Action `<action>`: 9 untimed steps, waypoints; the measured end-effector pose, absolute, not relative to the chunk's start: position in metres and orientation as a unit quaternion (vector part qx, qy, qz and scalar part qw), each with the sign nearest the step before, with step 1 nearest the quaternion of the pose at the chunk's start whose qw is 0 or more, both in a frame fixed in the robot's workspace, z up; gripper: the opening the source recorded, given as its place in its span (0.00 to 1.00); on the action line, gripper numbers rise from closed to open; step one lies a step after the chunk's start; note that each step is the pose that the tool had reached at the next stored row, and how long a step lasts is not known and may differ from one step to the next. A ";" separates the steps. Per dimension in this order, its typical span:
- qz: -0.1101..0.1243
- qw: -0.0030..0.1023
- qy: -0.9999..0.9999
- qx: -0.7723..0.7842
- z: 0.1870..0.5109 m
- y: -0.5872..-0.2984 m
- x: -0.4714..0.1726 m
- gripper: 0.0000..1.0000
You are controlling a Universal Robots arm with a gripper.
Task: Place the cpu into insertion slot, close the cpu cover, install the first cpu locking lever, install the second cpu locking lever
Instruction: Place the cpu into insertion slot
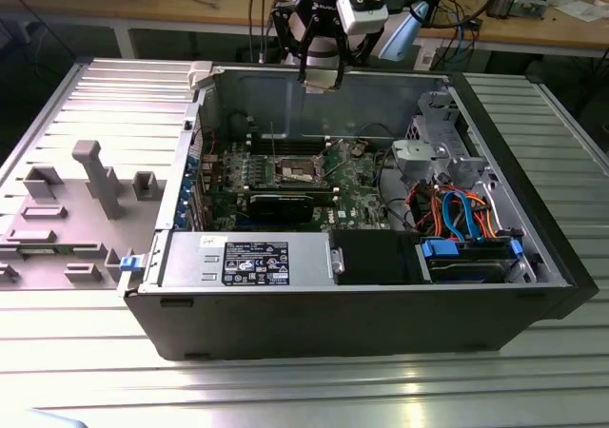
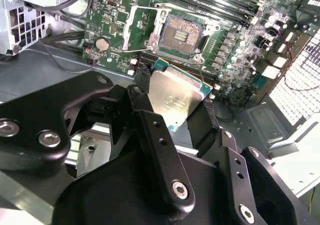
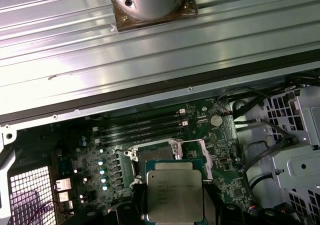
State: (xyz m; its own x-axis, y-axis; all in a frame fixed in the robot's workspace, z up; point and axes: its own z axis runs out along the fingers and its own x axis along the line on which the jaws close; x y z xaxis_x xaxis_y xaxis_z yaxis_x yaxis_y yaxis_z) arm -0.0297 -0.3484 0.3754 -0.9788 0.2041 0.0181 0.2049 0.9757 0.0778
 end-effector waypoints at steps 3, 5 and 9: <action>-0.040 0.005 -0.992 -0.116 0.375 -0.348 -0.030 0.54; -0.040 0.004 -0.992 -0.123 0.375 -0.348 -0.030 0.54; -0.040 0.004 -0.990 -0.135 0.375 -0.348 -0.030 0.54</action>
State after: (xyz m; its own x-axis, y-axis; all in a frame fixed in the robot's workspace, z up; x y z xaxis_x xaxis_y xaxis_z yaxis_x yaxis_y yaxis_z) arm -0.0297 -0.3484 0.3748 -0.9637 0.2663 0.0180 0.2669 0.9606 0.0776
